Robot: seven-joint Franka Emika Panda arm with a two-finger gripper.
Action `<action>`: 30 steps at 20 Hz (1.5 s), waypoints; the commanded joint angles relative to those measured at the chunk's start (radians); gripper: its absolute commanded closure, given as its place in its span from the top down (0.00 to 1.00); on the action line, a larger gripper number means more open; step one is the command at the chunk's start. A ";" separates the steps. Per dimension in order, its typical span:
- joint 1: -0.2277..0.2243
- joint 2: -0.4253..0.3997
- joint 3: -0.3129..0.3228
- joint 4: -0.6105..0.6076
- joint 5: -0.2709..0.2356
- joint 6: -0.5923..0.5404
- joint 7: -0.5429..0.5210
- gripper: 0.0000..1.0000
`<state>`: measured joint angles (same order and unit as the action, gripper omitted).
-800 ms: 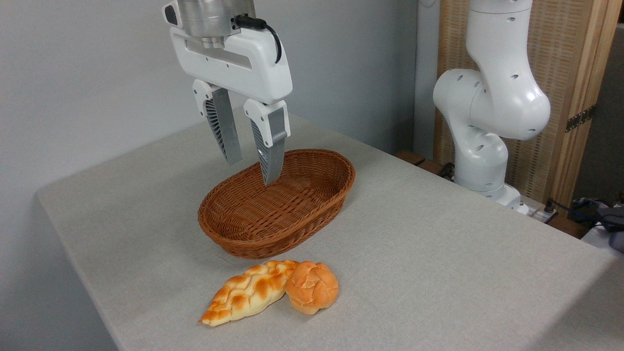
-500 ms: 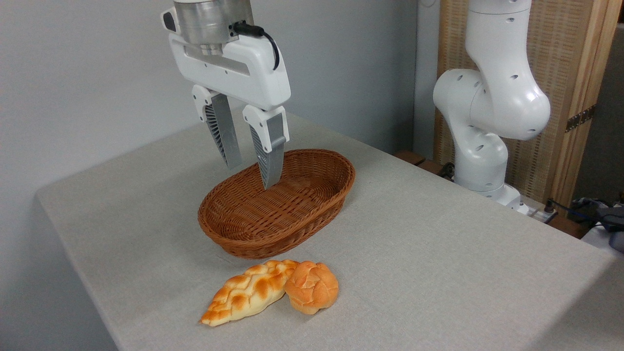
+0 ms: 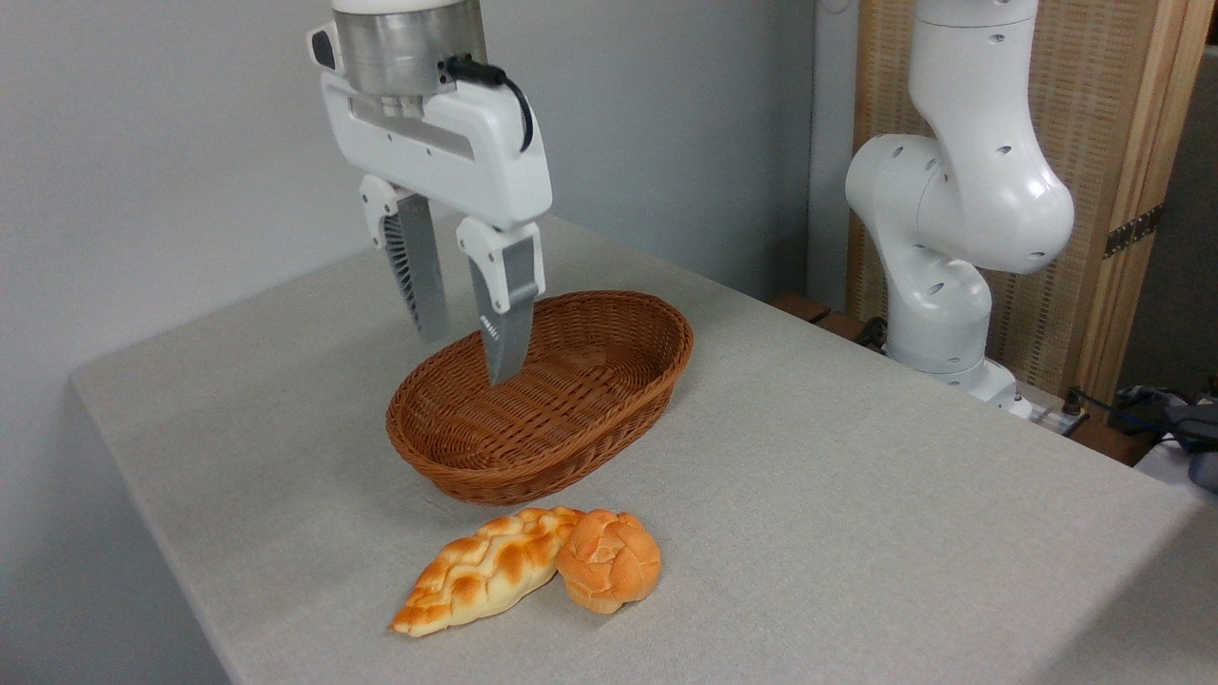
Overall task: Put bread into the basket
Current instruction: 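Move the open gripper from above the basket down toward the braided roll, then lower the gripper around the braided golden roll and close on it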
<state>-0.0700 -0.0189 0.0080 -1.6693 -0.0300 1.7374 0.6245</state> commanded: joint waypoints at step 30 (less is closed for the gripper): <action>-0.004 0.050 0.064 -0.481 -0.025 0.755 -0.005 1.00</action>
<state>-0.0700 0.0376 0.0735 -2.1375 -0.0300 2.4553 0.6245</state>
